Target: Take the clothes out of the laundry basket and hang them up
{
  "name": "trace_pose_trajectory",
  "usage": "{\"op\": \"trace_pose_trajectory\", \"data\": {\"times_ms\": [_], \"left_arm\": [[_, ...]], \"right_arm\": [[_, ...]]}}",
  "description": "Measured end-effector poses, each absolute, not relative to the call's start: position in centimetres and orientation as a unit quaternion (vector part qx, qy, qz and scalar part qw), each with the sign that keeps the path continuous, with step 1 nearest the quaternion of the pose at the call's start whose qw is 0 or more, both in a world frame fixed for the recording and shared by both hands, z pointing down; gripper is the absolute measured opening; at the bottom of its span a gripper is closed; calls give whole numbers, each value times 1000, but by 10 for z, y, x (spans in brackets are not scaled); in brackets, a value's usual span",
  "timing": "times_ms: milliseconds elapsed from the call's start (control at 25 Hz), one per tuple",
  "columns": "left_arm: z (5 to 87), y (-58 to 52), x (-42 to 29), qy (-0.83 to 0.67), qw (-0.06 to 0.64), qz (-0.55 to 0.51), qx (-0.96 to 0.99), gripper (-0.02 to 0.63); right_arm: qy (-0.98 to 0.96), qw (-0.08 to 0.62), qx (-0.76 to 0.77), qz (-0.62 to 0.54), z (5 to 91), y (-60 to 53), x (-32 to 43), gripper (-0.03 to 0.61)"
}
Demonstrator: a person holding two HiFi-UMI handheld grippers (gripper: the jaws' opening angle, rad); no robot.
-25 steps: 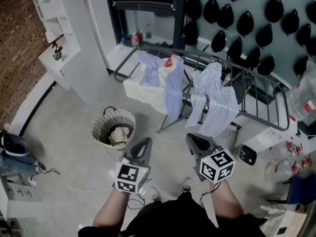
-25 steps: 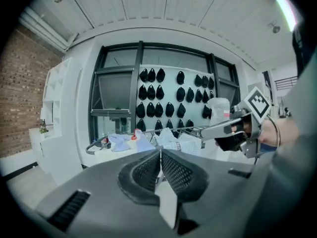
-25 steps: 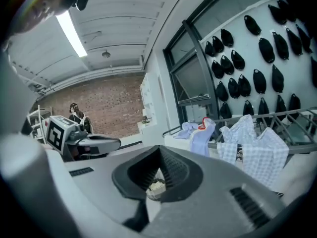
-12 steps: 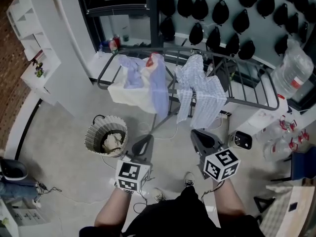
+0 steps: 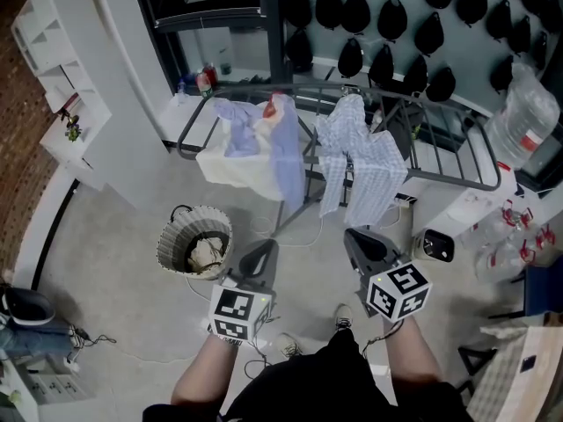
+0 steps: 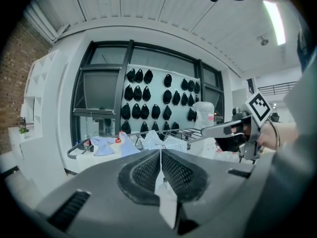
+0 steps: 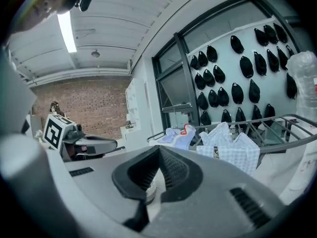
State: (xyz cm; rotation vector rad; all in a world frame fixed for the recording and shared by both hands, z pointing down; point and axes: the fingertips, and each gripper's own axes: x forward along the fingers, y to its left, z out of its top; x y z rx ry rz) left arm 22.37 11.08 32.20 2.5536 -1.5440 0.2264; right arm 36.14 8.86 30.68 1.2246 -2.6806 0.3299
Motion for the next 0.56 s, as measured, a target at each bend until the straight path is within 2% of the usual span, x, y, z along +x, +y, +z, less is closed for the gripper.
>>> {"op": "trace_pose_trajectory", "data": {"times_ms": [560], "left_arm": [[323, 116, 225, -520, 63, 76, 848, 9]], "right_arm": [[-901, 94, 408, 112, 310, 95, 364, 6]]}}
